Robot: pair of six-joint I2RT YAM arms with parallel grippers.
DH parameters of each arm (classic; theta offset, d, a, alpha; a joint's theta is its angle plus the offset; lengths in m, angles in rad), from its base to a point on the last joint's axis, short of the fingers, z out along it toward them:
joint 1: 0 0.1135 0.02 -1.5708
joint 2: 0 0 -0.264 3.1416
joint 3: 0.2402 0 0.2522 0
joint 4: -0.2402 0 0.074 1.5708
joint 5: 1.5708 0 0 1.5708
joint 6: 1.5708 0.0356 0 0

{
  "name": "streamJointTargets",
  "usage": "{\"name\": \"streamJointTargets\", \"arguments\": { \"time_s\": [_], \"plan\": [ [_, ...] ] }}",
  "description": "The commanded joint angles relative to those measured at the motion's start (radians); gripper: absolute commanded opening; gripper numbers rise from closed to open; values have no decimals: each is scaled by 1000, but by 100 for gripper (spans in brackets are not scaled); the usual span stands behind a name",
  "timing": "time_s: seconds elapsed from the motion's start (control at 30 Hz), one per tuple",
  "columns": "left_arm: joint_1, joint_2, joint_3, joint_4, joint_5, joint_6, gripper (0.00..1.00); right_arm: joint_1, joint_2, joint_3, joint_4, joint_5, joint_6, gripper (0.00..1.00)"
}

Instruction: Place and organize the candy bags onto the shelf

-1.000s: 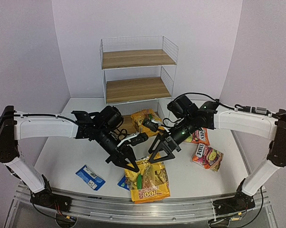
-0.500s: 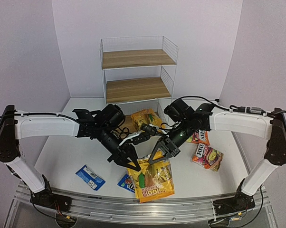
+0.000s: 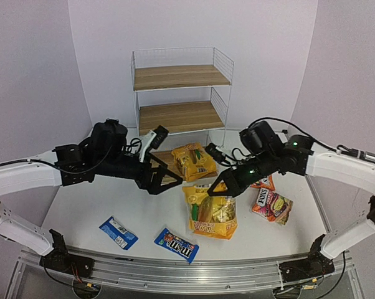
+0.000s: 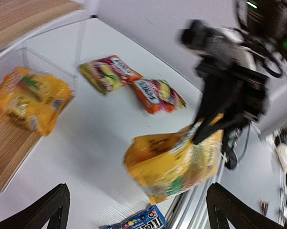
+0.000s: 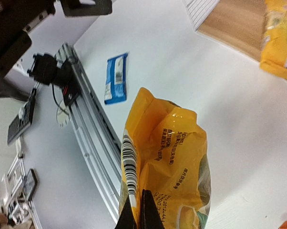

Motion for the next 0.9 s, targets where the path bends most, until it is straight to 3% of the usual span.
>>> {"name": "streamJointTargets", "arguments": {
  "time_s": [0.0, 0.17, 0.27, 0.4, 0.53, 0.6, 0.7, 0.87],
  "plan": [
    [3, -119, -190, 193, -305, -437, 100, 3, -208, -124, 411, 215, 326, 0],
    [3, -150, -441, 762, -29, -591, 99, 4, -278, -236, 738, 299, 544, 0],
    [-1, -62, -473, 1010, 100, -669, 100, 3, -270, -290, 910, 345, 637, 0],
    [-22, 110, -419, 1146, 187, -741, 100, 3, -241, -322, 1089, 385, 702, 0],
    [-31, 223, -419, 1387, 209, -810, 100, 5, -214, -341, 1173, 390, 749, 0],
    [-32, 241, -402, 1407, 203, -820, 100, 6, -195, -358, 1238, 387, 773, 0],
    [-45, 250, -348, 1266, 175, -776, 100, 12, -168, -355, 1320, 367, 796, 0],
    [-45, 279, -351, 1333, 147, -806, 100, 28, -134, -351, 1354, 350, 833, 0]
  ]
}}
